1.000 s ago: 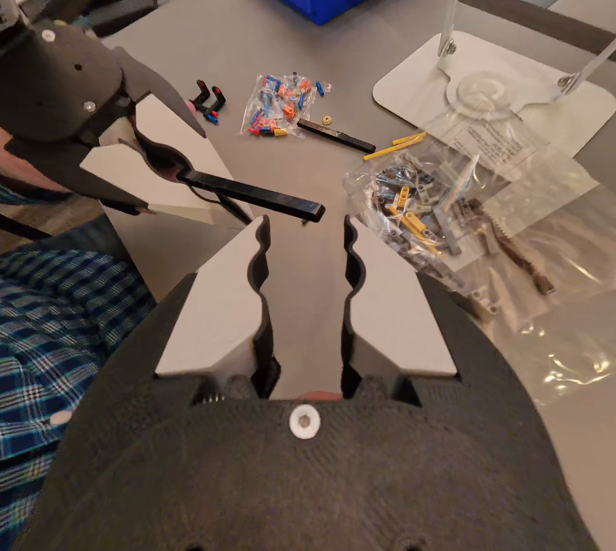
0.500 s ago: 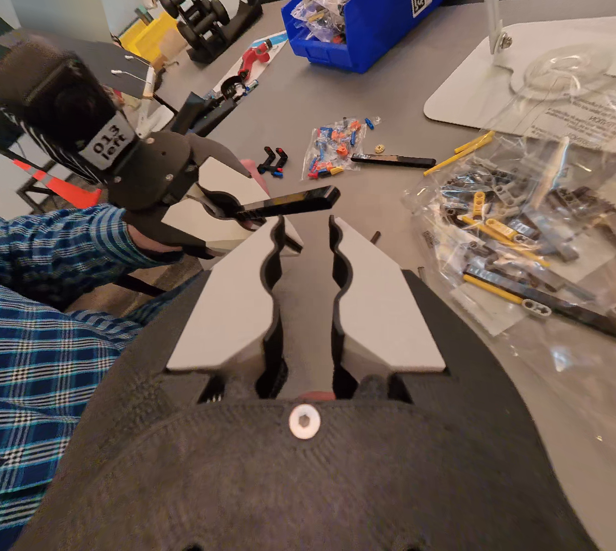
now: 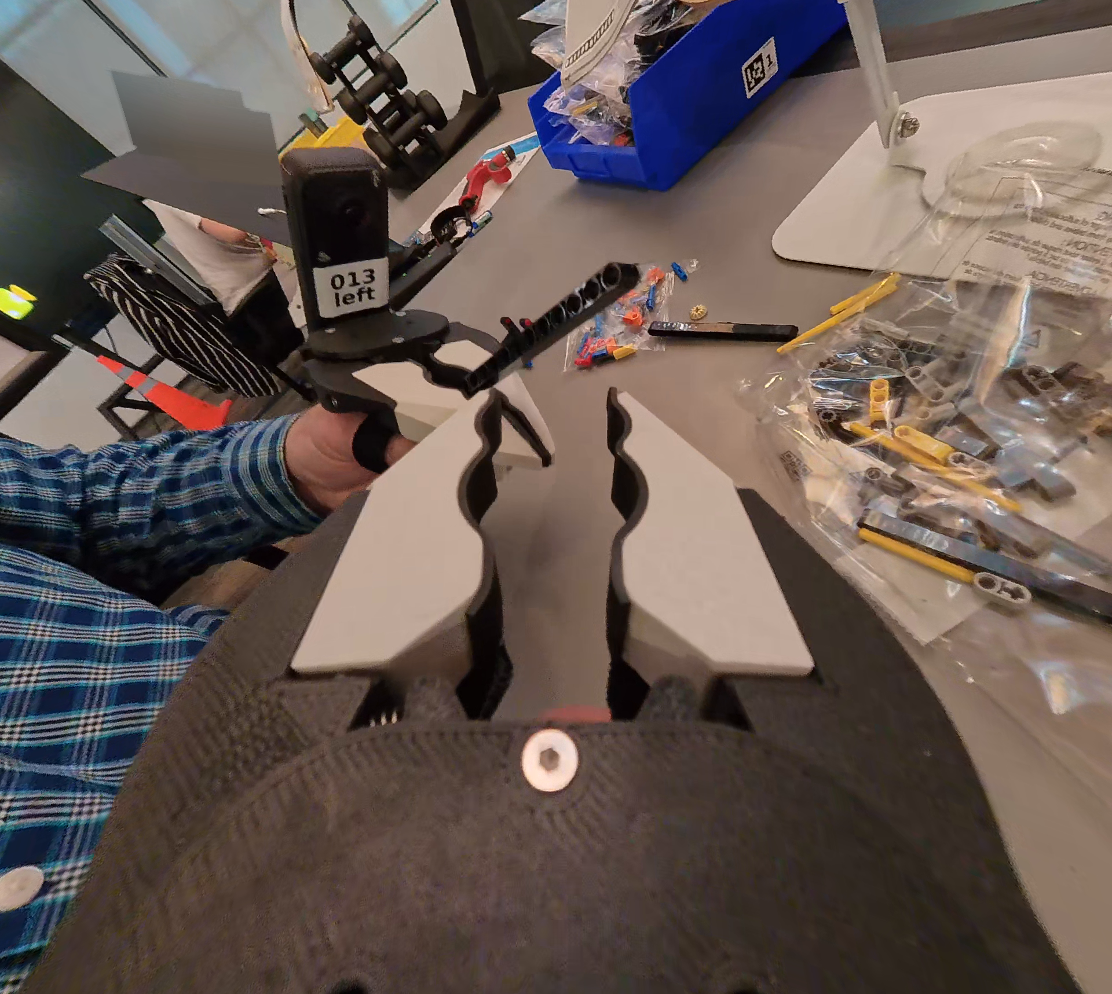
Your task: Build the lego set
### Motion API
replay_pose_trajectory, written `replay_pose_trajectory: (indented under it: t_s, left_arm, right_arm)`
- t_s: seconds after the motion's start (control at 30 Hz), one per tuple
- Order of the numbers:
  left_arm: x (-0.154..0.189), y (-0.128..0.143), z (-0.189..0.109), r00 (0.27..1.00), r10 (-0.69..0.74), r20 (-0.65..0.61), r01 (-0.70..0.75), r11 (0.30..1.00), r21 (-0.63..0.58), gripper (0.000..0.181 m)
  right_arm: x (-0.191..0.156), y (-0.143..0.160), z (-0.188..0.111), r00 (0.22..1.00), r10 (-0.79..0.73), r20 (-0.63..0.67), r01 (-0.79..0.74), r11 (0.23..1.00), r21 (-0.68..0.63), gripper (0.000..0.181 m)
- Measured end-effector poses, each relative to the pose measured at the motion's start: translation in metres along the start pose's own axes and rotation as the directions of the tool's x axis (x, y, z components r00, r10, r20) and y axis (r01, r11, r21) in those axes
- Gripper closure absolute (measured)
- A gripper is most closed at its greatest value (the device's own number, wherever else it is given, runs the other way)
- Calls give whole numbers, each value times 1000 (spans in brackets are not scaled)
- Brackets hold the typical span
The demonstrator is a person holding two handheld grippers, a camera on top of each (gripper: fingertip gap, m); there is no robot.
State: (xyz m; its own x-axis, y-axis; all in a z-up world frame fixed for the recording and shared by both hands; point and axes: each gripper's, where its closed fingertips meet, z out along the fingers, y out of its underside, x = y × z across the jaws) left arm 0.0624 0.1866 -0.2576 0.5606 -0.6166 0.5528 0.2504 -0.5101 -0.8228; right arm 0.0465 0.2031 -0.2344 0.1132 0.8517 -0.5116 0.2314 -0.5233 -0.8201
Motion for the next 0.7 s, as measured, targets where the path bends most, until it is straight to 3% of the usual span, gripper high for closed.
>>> replay_pose_trajectory:
  t_s: [0.13,0.23,0.3,0.4,0.5,0.53,0.67,0.7]
  left_arm:
    - [-7,9,5,983,150,101,-144,988,-64,181]
    - [-9,14,11,908,370,194,-345,926,-152,181]
    - [-10,17,15,854,464,237,-424,883,-200,181]
    - [-14,20,17,808,514,288,-464,856,-227,181]
    - [-15,28,21,808,528,261,-469,845,-257,181]
    - [-13,30,21,815,529,236,-471,843,-261,177]
    - [-3,32,21,871,478,114,-436,859,-268,131]
    - [-1,32,20,882,463,89,-426,864,-270,128]
  right_arm:
    - [-3,-1,2,996,77,46,-78,997,24,149]
    - [-2,3,6,986,147,81,-149,989,24,151]
    - [-3,4,7,978,178,110,-182,983,27,164]
    - [-5,4,6,973,185,138,-192,981,38,169]
    - [-10,4,6,975,156,156,-164,986,39,172]
    - [-12,3,6,977,139,163,-147,988,37,173]
    - [-14,2,2,984,58,170,-62,998,20,175]
    - [-18,2,0,979,48,196,-51,999,12,175]
